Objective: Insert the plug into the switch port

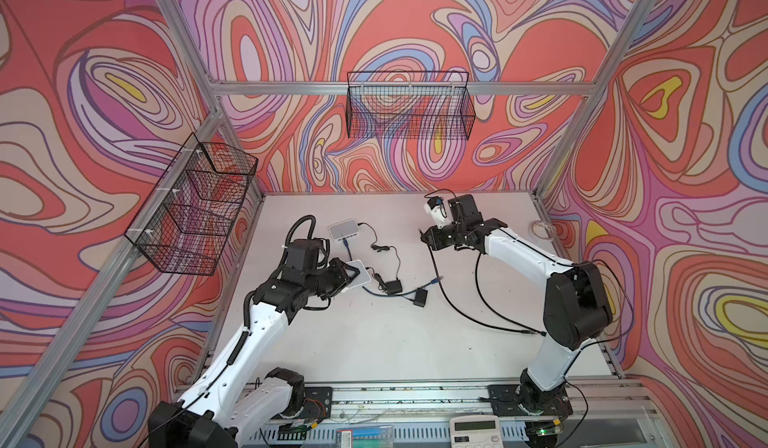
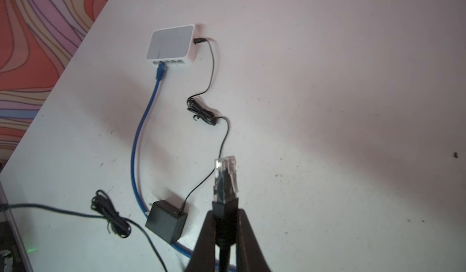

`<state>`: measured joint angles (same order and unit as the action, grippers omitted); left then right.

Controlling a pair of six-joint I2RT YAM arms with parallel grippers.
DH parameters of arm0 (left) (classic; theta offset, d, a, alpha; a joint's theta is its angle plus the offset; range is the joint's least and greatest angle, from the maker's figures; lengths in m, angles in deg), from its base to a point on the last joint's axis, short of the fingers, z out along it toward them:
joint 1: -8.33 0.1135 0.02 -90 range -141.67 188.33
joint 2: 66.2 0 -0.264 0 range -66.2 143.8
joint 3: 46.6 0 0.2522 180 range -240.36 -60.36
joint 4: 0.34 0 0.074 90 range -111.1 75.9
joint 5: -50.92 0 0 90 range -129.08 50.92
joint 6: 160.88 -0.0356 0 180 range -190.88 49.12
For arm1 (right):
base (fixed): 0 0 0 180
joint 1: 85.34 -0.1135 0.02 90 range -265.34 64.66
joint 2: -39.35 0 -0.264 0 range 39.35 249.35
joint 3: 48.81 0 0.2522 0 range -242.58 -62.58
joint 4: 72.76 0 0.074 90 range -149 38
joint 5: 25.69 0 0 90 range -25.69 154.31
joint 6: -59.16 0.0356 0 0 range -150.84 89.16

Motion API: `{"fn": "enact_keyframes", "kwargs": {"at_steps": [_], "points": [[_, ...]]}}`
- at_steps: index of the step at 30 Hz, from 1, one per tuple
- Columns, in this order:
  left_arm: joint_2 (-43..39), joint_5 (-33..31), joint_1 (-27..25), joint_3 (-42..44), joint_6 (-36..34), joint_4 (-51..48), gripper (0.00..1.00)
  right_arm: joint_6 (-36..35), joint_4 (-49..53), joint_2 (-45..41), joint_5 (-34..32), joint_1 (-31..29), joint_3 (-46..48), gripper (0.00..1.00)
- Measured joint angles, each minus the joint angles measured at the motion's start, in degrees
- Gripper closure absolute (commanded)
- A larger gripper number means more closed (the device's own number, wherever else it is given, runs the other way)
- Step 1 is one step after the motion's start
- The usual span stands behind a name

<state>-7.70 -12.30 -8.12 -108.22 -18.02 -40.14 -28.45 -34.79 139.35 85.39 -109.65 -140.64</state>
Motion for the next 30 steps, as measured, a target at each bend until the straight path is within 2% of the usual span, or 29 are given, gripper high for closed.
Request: {"fn": "enact_keyframes", "kwargs": {"at_steps": [6, 16, 22, 30], "points": [[0.5, -0.1, 0.0, -0.8, 1.0, 0.2, 1.0, -2.8, 1.0, -6.0, -1.2, -7.3, 1.9, 1.0], [0.5, -0.3, 0.0, -0.8, 3.3, 1.5, 1.0, -4.9, -0.1, -11.8, -12.9, -22.2, 11.1, 1.0], [0.4, -1.2, 0.0, -0.8, 4.0, 1.5, 1.0, -4.9, -1.8, -16.3, -15.9, -24.1, 15.8, 1.0], [-0.1, -1.9, 0.0, -0.8, 4.5, 1.5, 1.0, -4.9, -4.1, -19.6, -13.2, -24.2, 18.0, 1.0]]}}
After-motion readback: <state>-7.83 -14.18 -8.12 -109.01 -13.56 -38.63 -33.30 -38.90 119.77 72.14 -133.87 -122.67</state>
